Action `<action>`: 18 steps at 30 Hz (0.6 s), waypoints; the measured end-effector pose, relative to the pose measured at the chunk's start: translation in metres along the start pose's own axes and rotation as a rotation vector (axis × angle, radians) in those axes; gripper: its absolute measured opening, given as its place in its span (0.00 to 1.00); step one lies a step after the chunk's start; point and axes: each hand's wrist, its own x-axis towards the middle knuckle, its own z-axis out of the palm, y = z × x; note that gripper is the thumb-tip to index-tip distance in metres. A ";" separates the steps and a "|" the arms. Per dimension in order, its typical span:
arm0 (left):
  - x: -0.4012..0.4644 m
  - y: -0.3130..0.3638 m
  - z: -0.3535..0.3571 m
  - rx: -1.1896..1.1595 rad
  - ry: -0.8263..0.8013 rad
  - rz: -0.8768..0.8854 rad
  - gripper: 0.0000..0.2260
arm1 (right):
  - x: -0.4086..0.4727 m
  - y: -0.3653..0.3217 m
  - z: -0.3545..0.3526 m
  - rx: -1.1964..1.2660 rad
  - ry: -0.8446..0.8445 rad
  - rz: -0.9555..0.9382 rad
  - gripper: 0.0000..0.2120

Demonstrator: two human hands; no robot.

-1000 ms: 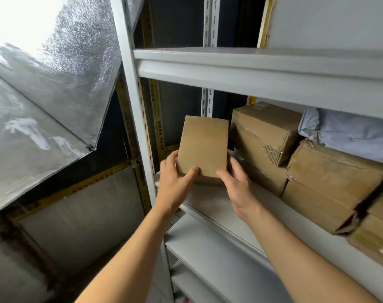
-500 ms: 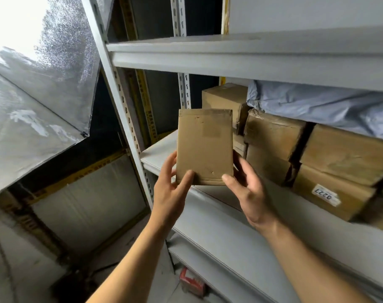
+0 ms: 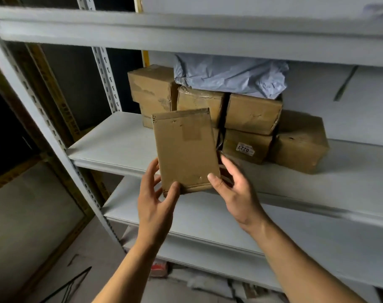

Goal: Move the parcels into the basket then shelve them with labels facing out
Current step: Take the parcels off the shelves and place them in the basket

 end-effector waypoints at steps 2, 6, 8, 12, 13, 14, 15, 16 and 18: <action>-0.012 0.003 0.011 -0.021 -0.055 -0.011 0.33 | -0.017 0.000 -0.017 -0.048 0.055 -0.005 0.31; -0.029 0.010 0.042 -0.052 -0.186 -0.008 0.33 | -0.057 -0.004 -0.059 -0.027 0.128 0.018 0.29; -0.040 0.014 0.065 -0.064 -0.245 0.003 0.32 | -0.078 -0.008 -0.082 -0.011 0.168 0.028 0.29; -0.074 0.031 0.121 -0.113 -0.361 0.012 0.33 | -0.128 -0.013 -0.138 -0.026 0.286 0.034 0.28; -0.085 0.035 0.137 -0.124 -0.395 0.009 0.33 | -0.143 -0.014 -0.154 -0.032 0.317 0.042 0.28; -0.096 0.040 0.153 -0.133 -0.428 0.005 0.33 | -0.159 -0.016 -0.170 -0.036 0.347 0.051 0.28; -0.108 0.045 0.170 -0.142 -0.462 0.003 0.33 | -0.175 -0.018 -0.186 -0.049 0.380 0.058 0.28; -0.121 0.051 0.187 -0.153 -0.502 -0.001 0.34 | -0.192 -0.018 -0.203 -0.068 0.416 0.068 0.29; -0.148 0.063 0.220 -0.174 -0.581 -0.012 0.33 | -0.228 -0.016 -0.237 -0.098 0.477 0.093 0.30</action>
